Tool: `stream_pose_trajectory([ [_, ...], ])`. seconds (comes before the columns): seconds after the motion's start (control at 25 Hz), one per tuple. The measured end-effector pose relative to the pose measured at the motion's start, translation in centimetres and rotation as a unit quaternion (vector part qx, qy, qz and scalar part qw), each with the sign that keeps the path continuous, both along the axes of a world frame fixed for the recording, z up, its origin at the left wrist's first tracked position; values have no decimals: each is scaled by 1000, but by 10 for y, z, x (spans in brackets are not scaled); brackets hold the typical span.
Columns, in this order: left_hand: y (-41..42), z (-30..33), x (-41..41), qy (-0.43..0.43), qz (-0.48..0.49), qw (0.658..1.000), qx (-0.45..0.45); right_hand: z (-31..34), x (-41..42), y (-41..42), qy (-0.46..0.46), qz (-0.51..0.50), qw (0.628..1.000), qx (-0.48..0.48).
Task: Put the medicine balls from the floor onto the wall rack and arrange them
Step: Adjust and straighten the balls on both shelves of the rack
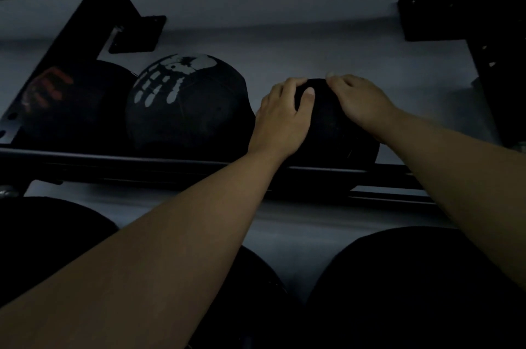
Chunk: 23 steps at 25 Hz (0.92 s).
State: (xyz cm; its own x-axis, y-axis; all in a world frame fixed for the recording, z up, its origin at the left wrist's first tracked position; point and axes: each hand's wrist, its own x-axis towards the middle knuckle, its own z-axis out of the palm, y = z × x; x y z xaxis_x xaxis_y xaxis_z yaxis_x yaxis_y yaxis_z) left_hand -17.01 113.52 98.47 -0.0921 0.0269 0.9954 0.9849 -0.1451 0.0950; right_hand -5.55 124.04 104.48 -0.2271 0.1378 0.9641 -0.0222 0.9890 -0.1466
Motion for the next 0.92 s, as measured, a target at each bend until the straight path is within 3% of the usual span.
stream_pose_trajectory([
  [0.4, -35, 11, -2, 31, 47, 994, -90, 1, 1, -23, -51, -100, 992, 50],
  [0.56, -96, 27, -24, 59, 159, 986, -10, 2, -16, -59, -36, -128, 988, 73],
  [0.72, -172, 37, -88, -11, 238, 971, 28, 9, -58, -113, -22, -60, 993, 99],
  [0.84, -208, 33, -134, -85, 216, 973, -9, 9, -101, -156, -28, -26, 992, 117],
  [0.92, -217, 27, -156, -111, 188, 974, -57, 5, -132, -183, -49, -57, 988, 137],
])
